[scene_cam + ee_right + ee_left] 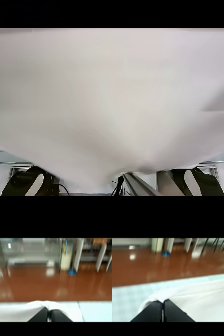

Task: Fold the shirts.

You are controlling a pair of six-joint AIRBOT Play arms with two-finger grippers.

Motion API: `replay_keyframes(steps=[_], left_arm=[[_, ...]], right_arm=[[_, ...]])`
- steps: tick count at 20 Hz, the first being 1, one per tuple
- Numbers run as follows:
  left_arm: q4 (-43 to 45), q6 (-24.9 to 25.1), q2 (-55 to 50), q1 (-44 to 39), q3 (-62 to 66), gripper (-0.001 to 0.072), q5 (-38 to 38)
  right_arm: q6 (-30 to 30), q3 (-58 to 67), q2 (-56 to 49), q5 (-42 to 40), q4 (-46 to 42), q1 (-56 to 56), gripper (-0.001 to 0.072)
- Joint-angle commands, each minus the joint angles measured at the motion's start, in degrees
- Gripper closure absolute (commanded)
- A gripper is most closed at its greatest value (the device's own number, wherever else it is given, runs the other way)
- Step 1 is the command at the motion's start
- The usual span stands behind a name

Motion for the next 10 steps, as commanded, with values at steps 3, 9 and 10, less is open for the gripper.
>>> replay_keyframes(steps=[3, 9, 10], left_arm=[[3.37, -0.85, -9.94, 0.00, -2.40, 0.0688, -14.62], [3.41, 6.88, -29.73, 0.02, -9.64, 0.0688, -3.91], [3.39, 7.96, -34.14, 0.02, -9.62, 0.0688, -0.76]], right_arm=[[-0.61, 0.66, -16.28, 20.20, 4.52, 0.13, 0.0677], [-2.25, 0.66, -40.44, 16.79, 5.49, 0.15, 0.0677], [-2.27, 0.66, -43.76, 14.40, 5.35, 0.63, 0.0677]])
